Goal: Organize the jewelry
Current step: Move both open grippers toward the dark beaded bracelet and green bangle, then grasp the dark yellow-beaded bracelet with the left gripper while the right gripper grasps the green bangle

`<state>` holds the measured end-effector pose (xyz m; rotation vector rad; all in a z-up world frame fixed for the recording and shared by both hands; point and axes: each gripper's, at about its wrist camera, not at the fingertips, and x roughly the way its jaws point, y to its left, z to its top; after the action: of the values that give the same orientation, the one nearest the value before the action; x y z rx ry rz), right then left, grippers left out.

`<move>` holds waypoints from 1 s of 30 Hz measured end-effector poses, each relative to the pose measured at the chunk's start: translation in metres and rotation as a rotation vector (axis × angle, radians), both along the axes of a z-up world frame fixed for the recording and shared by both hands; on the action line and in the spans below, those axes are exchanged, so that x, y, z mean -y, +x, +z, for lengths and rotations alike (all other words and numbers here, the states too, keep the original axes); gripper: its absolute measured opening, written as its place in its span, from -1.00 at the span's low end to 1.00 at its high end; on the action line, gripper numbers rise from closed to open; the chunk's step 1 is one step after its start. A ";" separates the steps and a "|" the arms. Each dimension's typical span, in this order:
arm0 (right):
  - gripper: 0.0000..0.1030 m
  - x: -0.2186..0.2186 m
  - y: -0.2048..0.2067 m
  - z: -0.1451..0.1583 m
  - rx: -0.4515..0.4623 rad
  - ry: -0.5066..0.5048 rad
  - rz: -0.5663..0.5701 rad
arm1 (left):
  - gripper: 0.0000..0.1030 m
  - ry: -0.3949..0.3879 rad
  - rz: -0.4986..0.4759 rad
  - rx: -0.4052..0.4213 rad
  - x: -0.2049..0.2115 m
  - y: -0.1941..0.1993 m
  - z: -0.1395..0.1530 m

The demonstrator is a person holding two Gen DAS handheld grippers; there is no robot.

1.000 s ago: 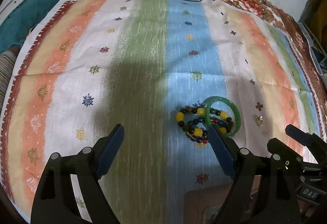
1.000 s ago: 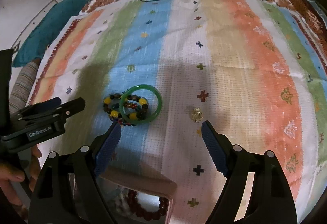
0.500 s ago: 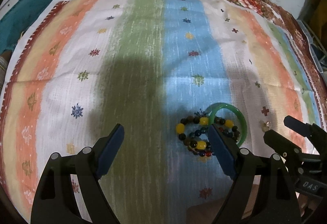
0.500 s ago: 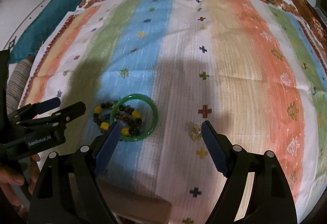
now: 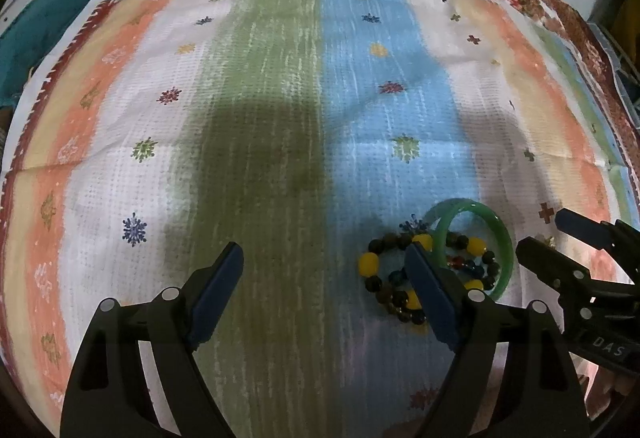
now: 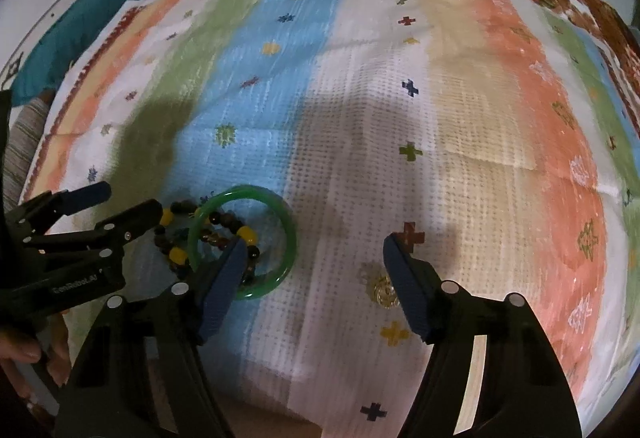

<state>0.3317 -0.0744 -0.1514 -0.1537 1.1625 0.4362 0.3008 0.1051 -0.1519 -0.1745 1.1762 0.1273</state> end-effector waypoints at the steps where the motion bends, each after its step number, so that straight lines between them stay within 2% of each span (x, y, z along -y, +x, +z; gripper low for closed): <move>1: 0.37 -0.002 0.002 -0.001 -0.002 -0.005 0.005 | 0.58 0.000 -0.004 -0.005 0.000 0.001 -0.002; 3: 0.35 -0.004 0.005 -0.003 -0.008 -0.006 0.013 | 0.58 0.006 -0.012 -0.014 0.001 0.003 -0.005; 8: 0.12 -0.008 0.010 -0.009 -0.025 -0.022 0.024 | 0.58 0.019 -0.010 -0.035 -0.002 0.004 -0.015; 11: 0.07 -0.008 0.013 -0.012 -0.033 -0.022 0.026 | 0.57 0.016 -0.025 -0.041 -0.002 0.004 -0.020; 15: -0.11 -0.011 0.018 -0.018 -0.047 -0.033 0.038 | 0.56 0.039 -0.033 -0.038 -0.001 0.004 -0.022; 17: -0.12 -0.012 0.019 -0.019 -0.047 -0.038 0.046 | 0.52 0.044 -0.036 -0.038 -0.001 0.004 -0.022; 20: -0.14 -0.016 0.019 -0.021 -0.040 -0.058 0.068 | 0.31 0.064 -0.059 -0.042 0.004 0.003 -0.023; 22: -0.34 -0.019 0.017 -0.022 -0.035 -0.068 0.088 | 0.04 0.074 -0.070 -0.044 0.008 0.002 -0.023; 26: -0.64 -0.020 0.016 -0.023 -0.031 -0.079 0.103 | -0.26 0.063 -0.066 -0.054 0.010 0.004 -0.022; 28: -0.85 -0.019 0.016 -0.024 -0.030 -0.085 0.098 | -0.60 0.071 -0.080 -0.055 0.013 0.004 -0.021; 30: -0.85 -0.017 0.017 -0.024 -0.019 -0.090 0.099 | -0.79 0.083 -0.083 -0.060 0.016 0.004 -0.021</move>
<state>0.3483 -0.0571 -0.1754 -0.2866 1.1972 0.4739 0.3050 0.0892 -0.1728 -0.0493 1.2338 0.1086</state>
